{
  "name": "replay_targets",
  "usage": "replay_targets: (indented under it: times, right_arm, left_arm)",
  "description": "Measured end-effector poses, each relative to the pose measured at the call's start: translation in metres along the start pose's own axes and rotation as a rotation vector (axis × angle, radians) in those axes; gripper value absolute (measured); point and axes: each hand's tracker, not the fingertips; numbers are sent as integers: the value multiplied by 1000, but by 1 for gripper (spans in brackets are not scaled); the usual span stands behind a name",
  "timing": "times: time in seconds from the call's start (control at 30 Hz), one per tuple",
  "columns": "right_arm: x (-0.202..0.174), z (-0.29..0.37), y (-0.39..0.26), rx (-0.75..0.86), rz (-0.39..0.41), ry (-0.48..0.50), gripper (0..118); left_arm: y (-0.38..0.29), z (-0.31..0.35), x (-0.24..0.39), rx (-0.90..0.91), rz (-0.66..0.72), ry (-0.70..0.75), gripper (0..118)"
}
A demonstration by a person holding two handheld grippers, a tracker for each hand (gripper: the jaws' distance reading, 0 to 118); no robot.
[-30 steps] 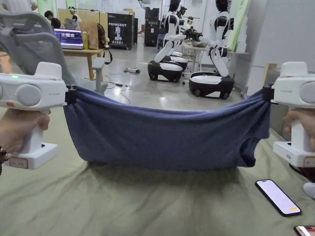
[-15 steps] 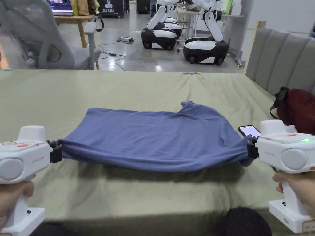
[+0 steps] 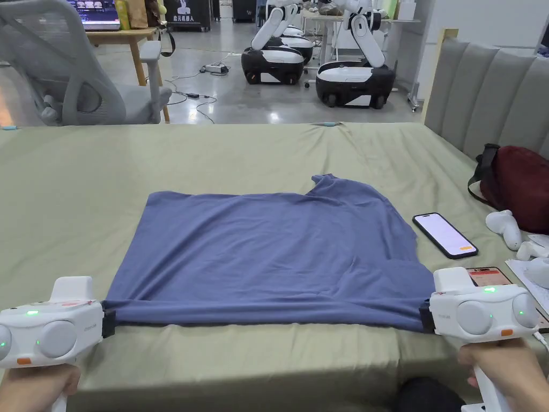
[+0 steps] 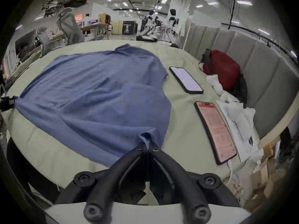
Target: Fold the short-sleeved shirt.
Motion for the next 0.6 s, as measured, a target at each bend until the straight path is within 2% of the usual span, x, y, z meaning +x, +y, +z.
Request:
replay_targets:
  times: [0.03,0.07,0.1,0.13,0.17,0.2,0.23,0.27,0.3,0.33,0.4,0.43,0.47,0.5,0.53,0.57,0.6]
  right_arm:
    - [-2,0,-1,4,1,-2,6]
    - [-2,0,-1,9,0,-3,18]
    - [0,1,1,14,-9,4,37]
    - [1,3,1,21,-20,15,68]
    - [1,9,0,40,-32,22,89]
    - [1,14,0,60,-39,30,99]
    - [1,19,-1,84,-40,43,99]
    - [-1,30,-1,141,-54,58,118]
    - [-4,41,-3,166,-79,68,113]
    - [-7,45,-3,149,-93,53,111]
    - [-13,53,-3,154,-136,37,110]
    - [-3,53,-2,165,-145,30,103]
    - [-4,55,-2,178,-143,21,78]
    - [-7,55,-2,191,-133,11,42]
    - [-10,54,-2,198,-122,-2,0]
    - [-7,57,-2,192,-124,-36,0]
    - [-7,57,0,189,-123,-23,0]
  left_arm:
    - [0,0,0,0,2,0,3]
    - [0,1,-1,1,7,-1,3]
    - [1,2,-2,0,14,-2,7]
    - [3,4,-4,2,19,-4,19]
    - [5,8,-7,9,21,-20,33]
    - [7,15,-9,25,21,-21,42]
    - [9,21,-11,48,28,-17,42]
    - [10,27,-14,67,37,-15,82]
    - [12,35,-16,87,38,-17,111]
    - [13,45,-19,143,56,-46,118]
    - [15,55,-23,133,53,-37,106]
    - [15,59,-24,132,60,-35,95]
    - [14,64,-26,146,74,-30,65]
    - [12,65,-28,159,78,-29,27]
    - [11,63,-25,160,72,-26,0]
    - [9,63,-26,165,66,-7,2]
    - [10,62,-26,160,57,-6,2]
